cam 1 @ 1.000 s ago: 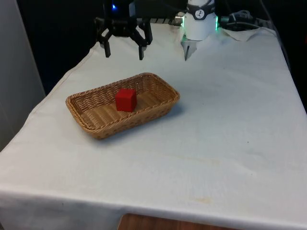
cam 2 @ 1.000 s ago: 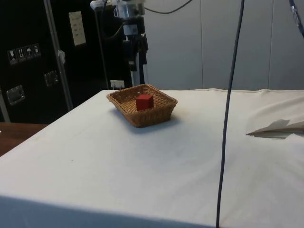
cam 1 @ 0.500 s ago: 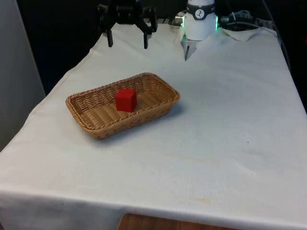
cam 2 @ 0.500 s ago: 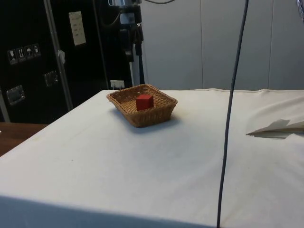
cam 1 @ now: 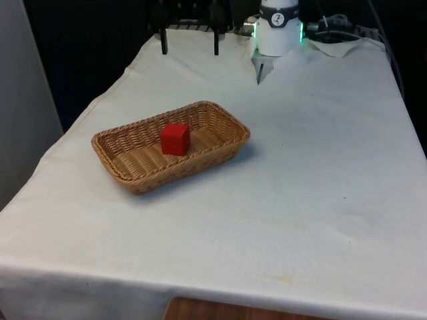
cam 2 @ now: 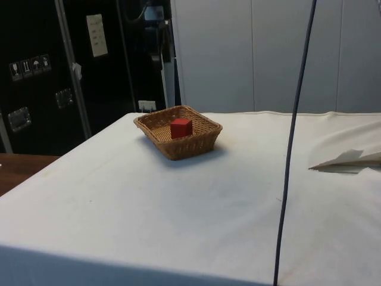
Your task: Pick up the cube and place it into the basket.
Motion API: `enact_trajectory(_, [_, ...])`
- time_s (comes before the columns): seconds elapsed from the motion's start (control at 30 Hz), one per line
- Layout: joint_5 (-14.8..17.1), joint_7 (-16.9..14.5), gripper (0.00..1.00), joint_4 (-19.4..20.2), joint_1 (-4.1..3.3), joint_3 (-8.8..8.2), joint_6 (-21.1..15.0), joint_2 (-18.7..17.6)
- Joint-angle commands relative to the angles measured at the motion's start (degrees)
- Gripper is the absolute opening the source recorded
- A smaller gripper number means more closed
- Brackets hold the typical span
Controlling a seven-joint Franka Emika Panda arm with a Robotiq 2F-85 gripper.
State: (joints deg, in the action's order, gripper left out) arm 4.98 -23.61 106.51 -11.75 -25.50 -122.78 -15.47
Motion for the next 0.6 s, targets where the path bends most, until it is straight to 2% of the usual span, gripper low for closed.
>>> enact_trajectory(0.0, [-0.6, 0.1, 1.0, -0.1, -0.29, 0.0, 0.4, 0.3])
enact_trajectory(0.03, [-0.1, -0.1, 1.0, 0.0, -0.06, 0.17, 0.1, 0.2])
enact_trajectory(0.1, [-0.9, -0.1, 1.0, -0.1, -0.46, 0.52, 0.6, 0.7])
enact_trajectory(0.33, [-1.6, -0.3, 1.0, 0.1, -0.8, 1.72, 0.7, 1.7])
enact_trajectory(0.37, [-1.0, -0.5, 1.0, 0.0, -0.46, 1.66, 0.4, 1.3])
enact_trajectory(0.4, [-1.7, -0.4, 1.0, 0.2, -0.86, 1.89, 0.7, 1.7])
enact_trajectory(0.57, [-1.8, -0.1, 1.0, 0.9, -0.97, 2.46, 0.3, 2.3])
